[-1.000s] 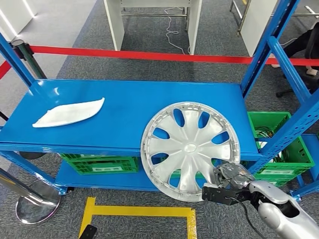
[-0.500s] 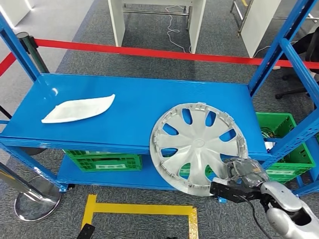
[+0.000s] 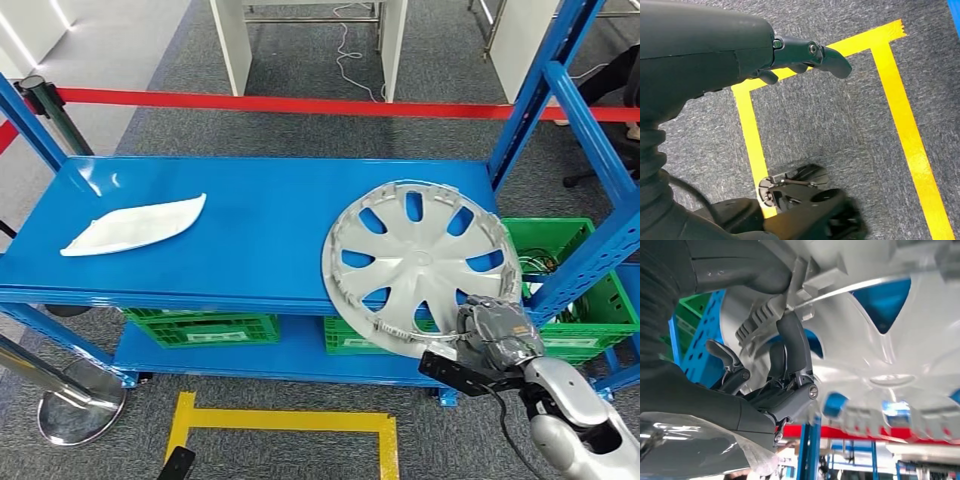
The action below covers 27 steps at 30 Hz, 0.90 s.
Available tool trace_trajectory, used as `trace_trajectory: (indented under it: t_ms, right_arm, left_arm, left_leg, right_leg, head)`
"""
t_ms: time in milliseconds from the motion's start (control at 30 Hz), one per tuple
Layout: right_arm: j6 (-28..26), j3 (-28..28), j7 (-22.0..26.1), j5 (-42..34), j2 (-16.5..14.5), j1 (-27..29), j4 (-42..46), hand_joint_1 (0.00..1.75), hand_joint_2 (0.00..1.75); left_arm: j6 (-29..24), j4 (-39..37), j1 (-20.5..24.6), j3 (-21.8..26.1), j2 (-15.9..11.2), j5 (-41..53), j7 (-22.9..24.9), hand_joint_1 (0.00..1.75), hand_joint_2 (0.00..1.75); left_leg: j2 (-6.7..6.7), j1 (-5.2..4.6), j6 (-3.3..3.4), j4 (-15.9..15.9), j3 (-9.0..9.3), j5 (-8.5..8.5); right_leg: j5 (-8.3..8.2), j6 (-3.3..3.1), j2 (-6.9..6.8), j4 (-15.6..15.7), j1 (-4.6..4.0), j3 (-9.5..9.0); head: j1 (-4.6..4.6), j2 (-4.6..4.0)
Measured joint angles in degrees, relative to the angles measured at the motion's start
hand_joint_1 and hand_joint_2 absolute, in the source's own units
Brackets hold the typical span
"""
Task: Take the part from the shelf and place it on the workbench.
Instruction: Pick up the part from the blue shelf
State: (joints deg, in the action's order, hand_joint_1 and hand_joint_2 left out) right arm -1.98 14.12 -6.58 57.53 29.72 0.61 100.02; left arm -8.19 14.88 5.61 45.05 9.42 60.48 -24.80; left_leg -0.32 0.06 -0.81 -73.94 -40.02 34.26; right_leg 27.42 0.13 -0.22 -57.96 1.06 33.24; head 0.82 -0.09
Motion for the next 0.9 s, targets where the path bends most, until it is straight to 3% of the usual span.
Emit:
trace_trajectory:
  t_ms: [33,67,133,167,267,367,500,533,600,667,733,833,900]
  right_arm:
    - [-0.68,-0.32,0.32,0.41,-0.16,0.00,0.14,1.75,1.75]
    - [-1.55,-0.67,0.63,0.94,-0.36,-0.01,0.35,1.75,1.75]
    - [-3.22,-1.30,1.14,1.87,-0.81,-0.10,0.80,1.75,1.75]
    - [-3.75,-1.51,1.30,2.13,-1.04,-0.18,0.96,1.75,1.75]
    - [-4.29,-1.99,1.52,2.44,-1.44,-0.42,1.37,1.75,1.75]
    - [-4.62,-2.37,1.62,2.65,-1.57,-0.52,1.78,1.75,1.75]
    - [-4.81,-2.44,1.66,2.74,-1.61,-0.58,1.81,1.75,1.75]
    - [-4.92,-2.46,1.68,2.81,-1.61,-0.65,1.81,1.75,1.75]
    - [-5.18,-2.46,2.14,3.26,-1.72,-0.74,1.81,1.75,1.75]
    - [-5.49,-2.28,3.49,3.93,-1.85,-1.64,1.79,1.75,1.75]
    - [-5.90,-1.99,4.56,4.32,-1.92,-2.90,1.75,1.75,1.75]
    - [-6.29,-1.76,4.92,4.52,-1.94,-3.58,1.76,1.75,1.75]
    - [-6.51,-1.65,5.20,4.72,-1.94,-4.16,1.78,1.75,1.75]
  left_arm:
    - [0.01,0.00,0.00,-0.01,0.02,0.02,0.03,0.00,1.75]
    - [0.01,0.00,0.03,-0.01,0.04,0.03,0.07,0.00,1.75]
    - [0.01,0.00,0.17,-0.02,0.02,0.04,0.12,0.00,1.75]
    - [0.01,0.00,0.26,-0.03,0.00,0.04,0.13,0.00,1.75]
    - [0.01,0.00,0.39,-0.04,0.08,0.05,0.13,0.00,1.75]
    - [0.00,0.00,0.36,-0.06,0.17,0.04,0.13,0.00,1.75]
    - [0.01,0.00,0.41,-0.06,0.20,0.04,0.13,0.00,1.75]
    - [0.01,0.00,0.46,-0.07,0.22,0.05,0.13,0.00,1.75]
    - [0.14,0.00,0.57,-0.12,0.35,0.10,0.15,0.00,1.75]
    - [0.40,0.00,0.74,-0.32,0.48,0.19,0.25,0.00,1.75]
    - [0.54,-0.01,0.90,-0.50,0.50,0.25,0.40,0.00,1.75]
    - [0.55,-0.02,0.96,-0.55,0.51,0.26,0.51,0.00,1.75]
    - [0.54,-0.02,1.03,-0.64,0.50,0.30,0.61,0.00,1.75]
  left_leg:
    - [0.00,-0.03,0.22,0.49,-0.08,-1.21]
    - [0.00,-0.11,0.60,3.09,0.83,-3.37]
    - [0.02,-0.46,1.75,10.57,3.82,-7.57]
    - [0.05,-0.65,2.21,13.37,4.96,-8.50]
    - [0.03,-0.87,2.62,15.76,5.82,-8.38]
    - [0.06,-0.39,2.87,17.07,6.54,-8.86]
    - [0.08,-0.28,2.96,17.29,6.71,-8.95]
    - [0.08,-0.26,2.98,17.29,6.72,-8.95]
    - [0.08,-0.21,3.01,17.23,6.75,-8.85]
    - [0.01,-0.13,2.40,16.66,6.74,-8.34]
    - [-0.08,-0.18,1.57,15.84,6.47,-7.90]
    - [-0.13,-0.23,0.95,15.40,6.28,-7.70]
    - [-0.05,-0.16,0.43,13.08,5.44,-5.99]
  right_leg:
    - [0.07,-0.06,0.03,0.00,-0.13,-0.11]
    - [0.16,-0.10,0.06,0.00,-0.27,-0.29]
    - [0.41,-0.04,0.10,-0.02,-0.55,-0.58]
    - [0.50,0.07,0.09,-0.06,-0.63,-0.55]
    - [0.52,0.83,-0.06,0.06,-0.60,-0.30]
    - [1.44,1.52,-0.03,-0.63,-0.55,0.14]
    - [2.21,1.62,0.06,-1.63,-0.47,0.64]
    - [2.86,1.67,0.09,-2.81,-0.43,1.20]
    - [4.99,2.20,0.12,-9.29,-0.16,4.62]
    - [2.91,3.10,0.09,-7.65,0.35,4.21]
    - [-0.19,2.95,0.21,-0.92,0.55,1.00]
    - [0.11,1.73,0.31,-0.91,0.45,0.91]
    - [0.15,1.01,0.20,-0.90,0.54,0.74]
  head:
    - [-0.01,0.00]
    - [-0.01,0.00]
    - [0.04,0.00]
    - [0.04,0.00]
    - [0.00,0.00]
    - [0.10,0.00]
    - [0.18,0.00]
    - [0.23,0.00]
    - [0.32,0.00]
    - [0.42,0.00]
    - [0.52,0.01]
    - [0.48,0.00]
    - [0.35,0.01]
